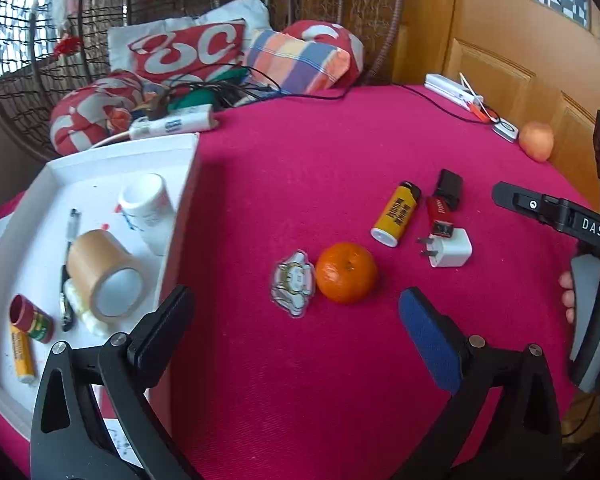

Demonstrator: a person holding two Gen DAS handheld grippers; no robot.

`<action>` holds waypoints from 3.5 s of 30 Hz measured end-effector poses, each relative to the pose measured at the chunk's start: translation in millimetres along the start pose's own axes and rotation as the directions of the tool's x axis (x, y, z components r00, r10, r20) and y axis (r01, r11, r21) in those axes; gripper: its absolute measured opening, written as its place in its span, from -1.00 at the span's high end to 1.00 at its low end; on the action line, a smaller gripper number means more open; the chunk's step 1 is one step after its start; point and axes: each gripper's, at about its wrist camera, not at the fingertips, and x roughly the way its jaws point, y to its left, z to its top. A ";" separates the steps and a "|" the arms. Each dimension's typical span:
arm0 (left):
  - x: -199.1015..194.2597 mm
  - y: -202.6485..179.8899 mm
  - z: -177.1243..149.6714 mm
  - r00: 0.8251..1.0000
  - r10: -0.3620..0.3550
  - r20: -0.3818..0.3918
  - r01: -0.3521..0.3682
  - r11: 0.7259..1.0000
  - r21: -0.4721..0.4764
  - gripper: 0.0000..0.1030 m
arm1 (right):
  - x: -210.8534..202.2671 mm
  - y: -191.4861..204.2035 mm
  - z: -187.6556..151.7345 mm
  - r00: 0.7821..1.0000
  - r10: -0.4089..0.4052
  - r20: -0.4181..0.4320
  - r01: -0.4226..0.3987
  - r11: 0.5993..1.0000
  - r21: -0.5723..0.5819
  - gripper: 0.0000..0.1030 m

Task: Organize rigid objects
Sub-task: 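Move the left gripper to the tangerine while the right approaches the black charger plug, then close the left gripper on the tangerine while the right grasps the black charger plug, then carry the tangerine and black charger plug into the white tray and open both grippers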

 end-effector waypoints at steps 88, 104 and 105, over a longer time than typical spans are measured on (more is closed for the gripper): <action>-82.9 61.1 0.1 0.964 -0.029 0.265 0.070 0.986 -0.149 0.22 | -19.5 129.4 25.9 0.978 0.206 -0.039 -0.204 0.885 -0.418 -0.19; -95.8 139.8 -3.1 0.954 0.096 0.285 -0.003 0.951 -0.309 0.22 | 2.2 214.9 30.4 0.951 0.290 -0.108 -0.300 0.781 -0.548 -0.19; -95.3 149.6 -0.8 0.955 0.111 0.276 -0.015 0.944 -0.329 0.22 | 4.9 220.7 30.8 0.948 0.297 -0.115 -0.310 0.775 -0.551 -0.19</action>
